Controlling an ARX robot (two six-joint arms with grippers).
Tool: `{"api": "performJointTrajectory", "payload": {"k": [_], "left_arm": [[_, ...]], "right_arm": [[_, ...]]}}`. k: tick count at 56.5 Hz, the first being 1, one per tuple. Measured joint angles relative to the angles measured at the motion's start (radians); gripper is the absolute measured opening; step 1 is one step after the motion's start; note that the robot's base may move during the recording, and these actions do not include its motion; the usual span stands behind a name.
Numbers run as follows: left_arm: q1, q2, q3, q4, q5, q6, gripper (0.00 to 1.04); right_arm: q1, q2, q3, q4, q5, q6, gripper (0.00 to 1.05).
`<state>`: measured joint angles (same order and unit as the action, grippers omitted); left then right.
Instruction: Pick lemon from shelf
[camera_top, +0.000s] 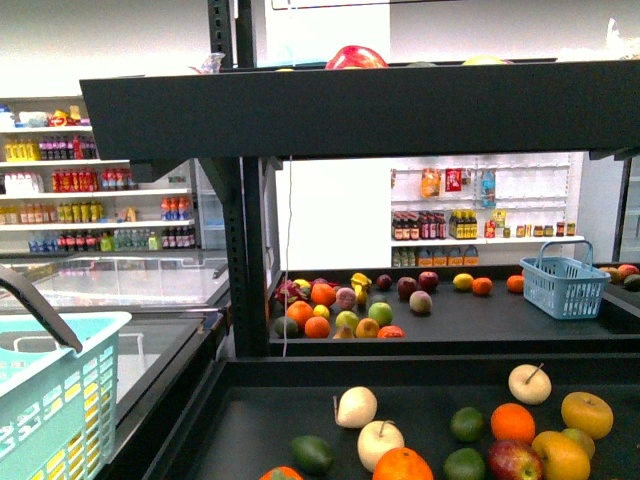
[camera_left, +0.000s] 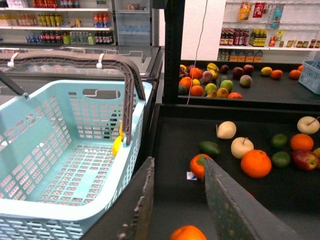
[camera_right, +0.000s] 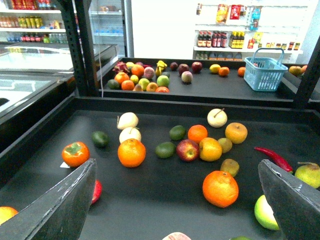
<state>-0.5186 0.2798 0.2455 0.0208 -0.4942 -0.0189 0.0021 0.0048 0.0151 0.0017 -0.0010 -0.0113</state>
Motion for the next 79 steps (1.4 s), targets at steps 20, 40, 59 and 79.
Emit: {"api": "performJointTrajectory", "payload": {"k": [20, 40, 59, 79], "left_arm": [[0.27, -0.147, -0.112, -0.021, 0.261, 0.008, 0.03], [0.511, -0.216, -0.172, -0.028, 0.491, 0.01, 0.03], [0.514, -0.274, -0.232, -0.025, 0.493, 0.011, 0.03], [0.514, -0.274, -0.232, -0.025, 0.493, 0.011, 0.18]], "right_arm": [[0.0, 0.0, 0.0, 0.0, 0.0, 0.0, 0.97], [0.0, 0.0, 0.0, 0.0, 0.0, 0.0, 0.97], [0.0, 0.0, 0.0, 0.0, 0.0, 0.0, 0.97], [0.0, 0.0, 0.0, 0.0, 0.0, 0.0, 0.97]]}}
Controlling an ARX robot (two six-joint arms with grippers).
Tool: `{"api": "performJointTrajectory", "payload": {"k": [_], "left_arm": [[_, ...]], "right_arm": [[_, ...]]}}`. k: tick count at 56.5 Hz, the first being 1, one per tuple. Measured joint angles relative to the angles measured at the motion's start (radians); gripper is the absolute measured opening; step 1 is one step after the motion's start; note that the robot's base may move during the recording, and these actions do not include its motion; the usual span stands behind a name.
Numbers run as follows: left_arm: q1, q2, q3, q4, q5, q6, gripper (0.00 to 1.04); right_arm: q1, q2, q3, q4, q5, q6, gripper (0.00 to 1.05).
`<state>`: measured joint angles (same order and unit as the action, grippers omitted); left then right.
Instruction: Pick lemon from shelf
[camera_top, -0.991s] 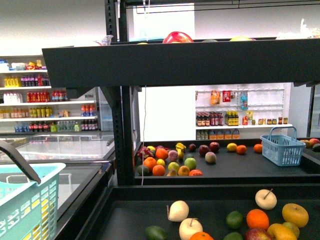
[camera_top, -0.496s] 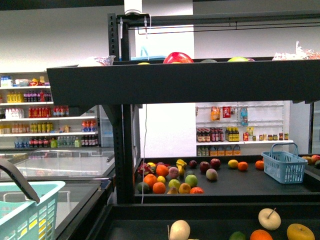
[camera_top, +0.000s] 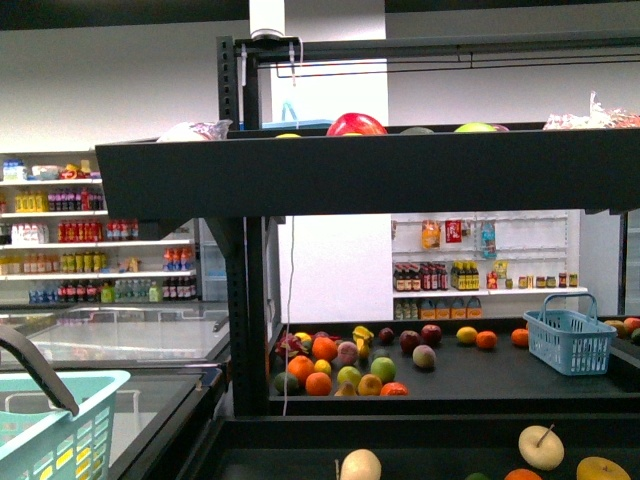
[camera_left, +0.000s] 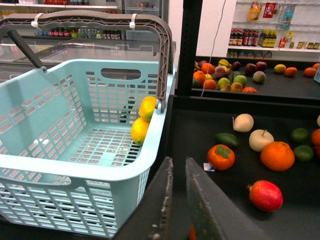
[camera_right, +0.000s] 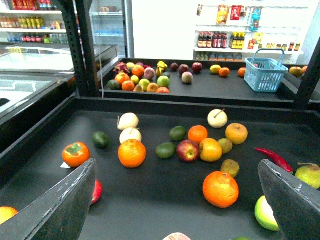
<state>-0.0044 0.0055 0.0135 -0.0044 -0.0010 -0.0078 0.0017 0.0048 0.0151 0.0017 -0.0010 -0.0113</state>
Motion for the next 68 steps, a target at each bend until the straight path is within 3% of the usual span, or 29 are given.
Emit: {"api": "performJointTrajectory", "payload": {"k": [24, 68], "left_arm": [[0.0, 0.0, 0.0, 0.0, 0.0, 0.0, 0.98], [0.0, 0.0, 0.0, 0.0, 0.0, 0.001, 0.97]], "right_arm": [[0.0, 0.0, 0.0, 0.0, 0.0, 0.0, 0.97], [0.0, 0.0, 0.0, 0.0, 0.0, 0.0, 0.97]]}}
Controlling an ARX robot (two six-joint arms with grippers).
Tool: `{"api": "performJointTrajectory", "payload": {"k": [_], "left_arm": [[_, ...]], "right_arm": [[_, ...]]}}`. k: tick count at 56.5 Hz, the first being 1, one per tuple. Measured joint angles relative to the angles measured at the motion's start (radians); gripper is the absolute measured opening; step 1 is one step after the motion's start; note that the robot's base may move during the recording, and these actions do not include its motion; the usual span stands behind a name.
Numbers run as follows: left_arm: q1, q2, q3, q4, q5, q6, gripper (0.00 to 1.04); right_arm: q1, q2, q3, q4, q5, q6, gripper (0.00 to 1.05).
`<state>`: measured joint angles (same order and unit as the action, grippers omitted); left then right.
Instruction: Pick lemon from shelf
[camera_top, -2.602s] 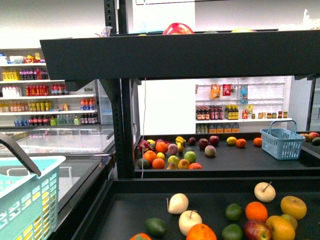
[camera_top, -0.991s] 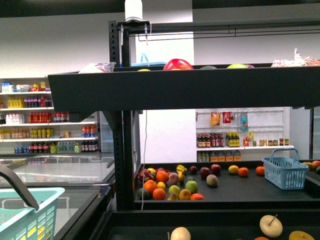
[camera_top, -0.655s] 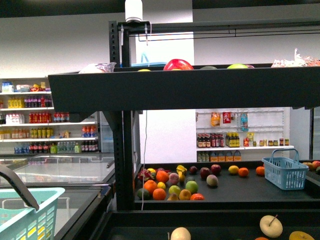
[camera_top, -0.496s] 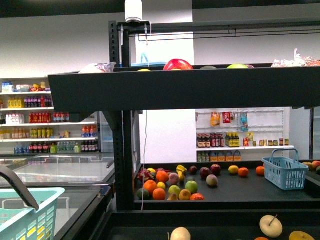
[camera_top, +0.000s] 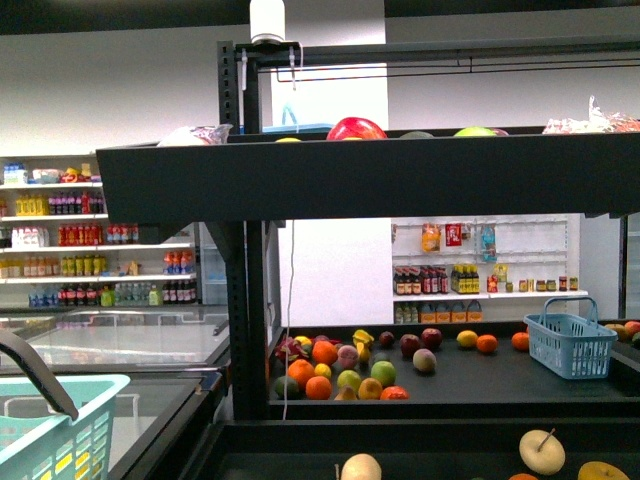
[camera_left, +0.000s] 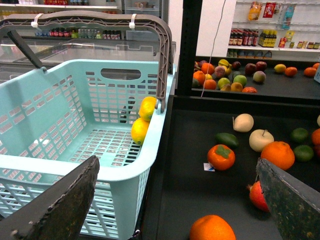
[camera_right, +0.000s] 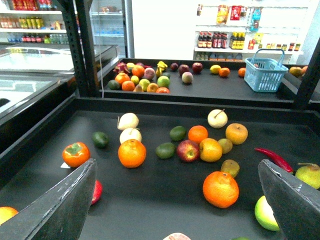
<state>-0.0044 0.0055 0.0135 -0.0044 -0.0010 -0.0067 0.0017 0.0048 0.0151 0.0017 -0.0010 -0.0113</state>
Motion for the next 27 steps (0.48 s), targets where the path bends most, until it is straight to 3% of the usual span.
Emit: {"api": "performJointTrajectory", "payload": {"k": [27], "left_arm": [[0.0, 0.0, 0.0, 0.0, 0.0, 0.0, 0.97]], "right_arm": [[0.0, 0.0, 0.0, 0.0, 0.0, 0.0, 0.97]]}}
